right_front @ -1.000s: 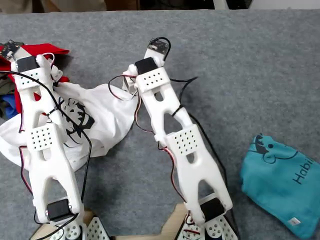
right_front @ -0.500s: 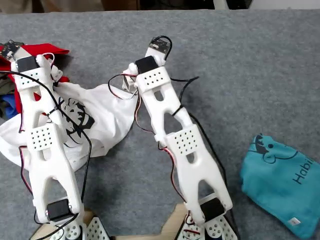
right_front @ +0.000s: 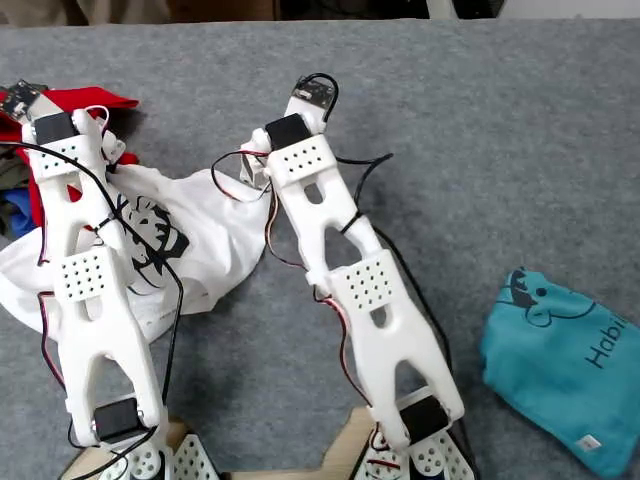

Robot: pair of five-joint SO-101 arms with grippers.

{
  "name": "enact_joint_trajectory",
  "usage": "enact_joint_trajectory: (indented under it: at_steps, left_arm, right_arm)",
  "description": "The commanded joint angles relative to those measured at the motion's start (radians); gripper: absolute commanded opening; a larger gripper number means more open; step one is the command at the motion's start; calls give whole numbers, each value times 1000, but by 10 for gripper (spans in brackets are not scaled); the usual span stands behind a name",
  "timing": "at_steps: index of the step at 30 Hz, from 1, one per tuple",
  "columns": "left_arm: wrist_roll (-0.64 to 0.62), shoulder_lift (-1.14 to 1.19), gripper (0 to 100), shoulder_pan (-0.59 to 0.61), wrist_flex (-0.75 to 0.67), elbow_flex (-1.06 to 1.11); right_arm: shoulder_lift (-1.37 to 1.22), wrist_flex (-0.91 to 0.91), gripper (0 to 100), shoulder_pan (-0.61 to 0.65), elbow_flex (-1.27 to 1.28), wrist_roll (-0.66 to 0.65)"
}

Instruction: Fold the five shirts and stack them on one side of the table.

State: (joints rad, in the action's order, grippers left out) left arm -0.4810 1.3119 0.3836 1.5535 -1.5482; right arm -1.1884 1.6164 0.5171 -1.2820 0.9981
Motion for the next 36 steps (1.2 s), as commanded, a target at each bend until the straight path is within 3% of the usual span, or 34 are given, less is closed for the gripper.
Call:
enact_joint_trajectory:
  at_steps: [1,9,16,21,28,36]
  left_arm:
    - [5,-8,19,3,-2,-52]
    - [5,-8,19,3,0,-51]
    - [5,-15,20,5,0,-55]
    - [3,-48,32,-6,55,-127]
    - [-44,-143,192,-78,129,-124]
    - [-181,-213,196,-141,121,-124]
  right_arm:
    - [5,3,21,10,-45,32]
    - [5,0,5,5,-51,75]
    - [13,-26,5,-93,-53,57]
    - [18,18,5,-193,-117,-107]
    - [16,-9,8,-407,-242,-327]
    - [15,-133,8,-628,-246,-551]
